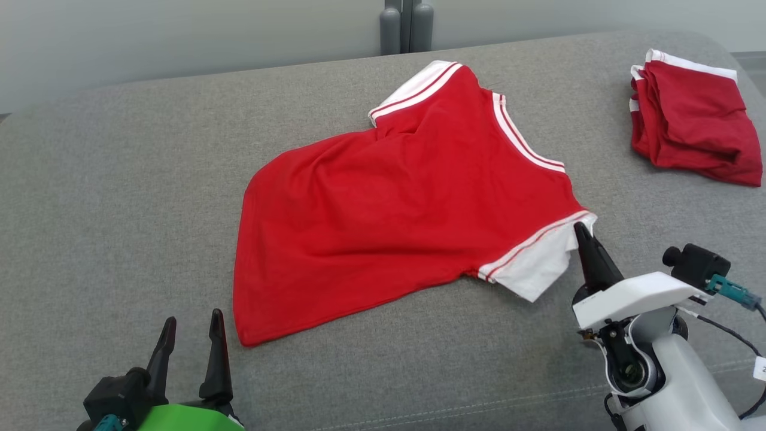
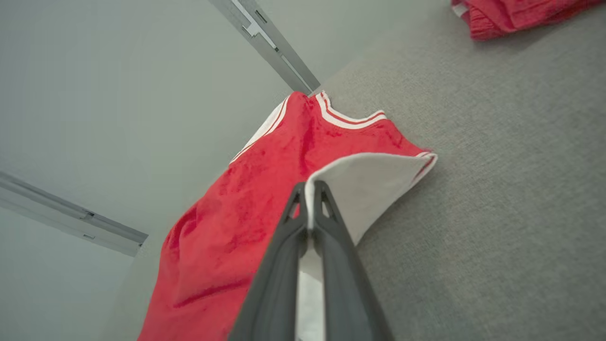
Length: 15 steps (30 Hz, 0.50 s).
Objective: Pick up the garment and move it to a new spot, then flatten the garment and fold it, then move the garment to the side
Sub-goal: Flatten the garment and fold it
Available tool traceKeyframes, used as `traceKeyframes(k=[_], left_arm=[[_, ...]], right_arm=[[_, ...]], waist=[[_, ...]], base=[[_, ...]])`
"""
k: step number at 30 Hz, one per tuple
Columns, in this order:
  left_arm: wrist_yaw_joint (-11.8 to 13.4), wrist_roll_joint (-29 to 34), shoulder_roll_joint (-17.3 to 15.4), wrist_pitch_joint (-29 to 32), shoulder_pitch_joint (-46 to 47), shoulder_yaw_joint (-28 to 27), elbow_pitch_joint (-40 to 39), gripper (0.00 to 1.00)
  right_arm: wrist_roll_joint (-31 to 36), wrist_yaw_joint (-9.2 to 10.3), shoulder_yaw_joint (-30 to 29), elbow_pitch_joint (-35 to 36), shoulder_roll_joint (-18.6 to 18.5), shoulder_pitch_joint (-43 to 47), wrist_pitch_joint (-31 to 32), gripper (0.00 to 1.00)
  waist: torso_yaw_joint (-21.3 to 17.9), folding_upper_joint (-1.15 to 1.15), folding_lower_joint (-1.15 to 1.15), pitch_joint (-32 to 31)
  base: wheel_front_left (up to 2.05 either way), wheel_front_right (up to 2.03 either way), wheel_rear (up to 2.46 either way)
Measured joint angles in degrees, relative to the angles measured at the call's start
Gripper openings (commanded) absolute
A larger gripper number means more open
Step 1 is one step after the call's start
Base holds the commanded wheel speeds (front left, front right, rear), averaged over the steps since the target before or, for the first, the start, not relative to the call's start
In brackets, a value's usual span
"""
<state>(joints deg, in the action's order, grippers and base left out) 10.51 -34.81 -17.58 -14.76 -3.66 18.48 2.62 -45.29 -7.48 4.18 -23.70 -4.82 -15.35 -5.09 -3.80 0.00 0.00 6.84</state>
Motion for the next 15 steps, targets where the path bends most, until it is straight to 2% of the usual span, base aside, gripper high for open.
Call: traceKeyframes(k=[6, 10, 15], left_arm=[[-0.62, -0.57, 0.62, 0.05, -0.07, 0.65, 0.02, 1.0], [-1.94, -1.48, 1.98, 0.73, -0.06, 2.33, -0.05, 1.0], [-3.09, -2.09, 2.72, 1.65, -0.01, 3.98, 0.13, 1.0]], right_arm=[[-2.96, 0.0, 0.33, 11.02, -1.0, 2.14, 1.94, 0.0], [-5.19, 0.0, 0.23, 19.62, -0.92, 4.19, 3.67, 0.0], [-6.78, 0.0, -0.52, 25.85, -0.66, 6.01, 4.85, 0.0]], waist=[[-0.43, 0.0, 0.0, -0.69], [-0.7, 0.0, 0.0, -0.81], [-0.97, 0.0, 0.0, -0.55]], base=[[0.0, 0.0, 0.0], [0.0, 0.0, 0.0], [0.0, 0.0, 0.0]])
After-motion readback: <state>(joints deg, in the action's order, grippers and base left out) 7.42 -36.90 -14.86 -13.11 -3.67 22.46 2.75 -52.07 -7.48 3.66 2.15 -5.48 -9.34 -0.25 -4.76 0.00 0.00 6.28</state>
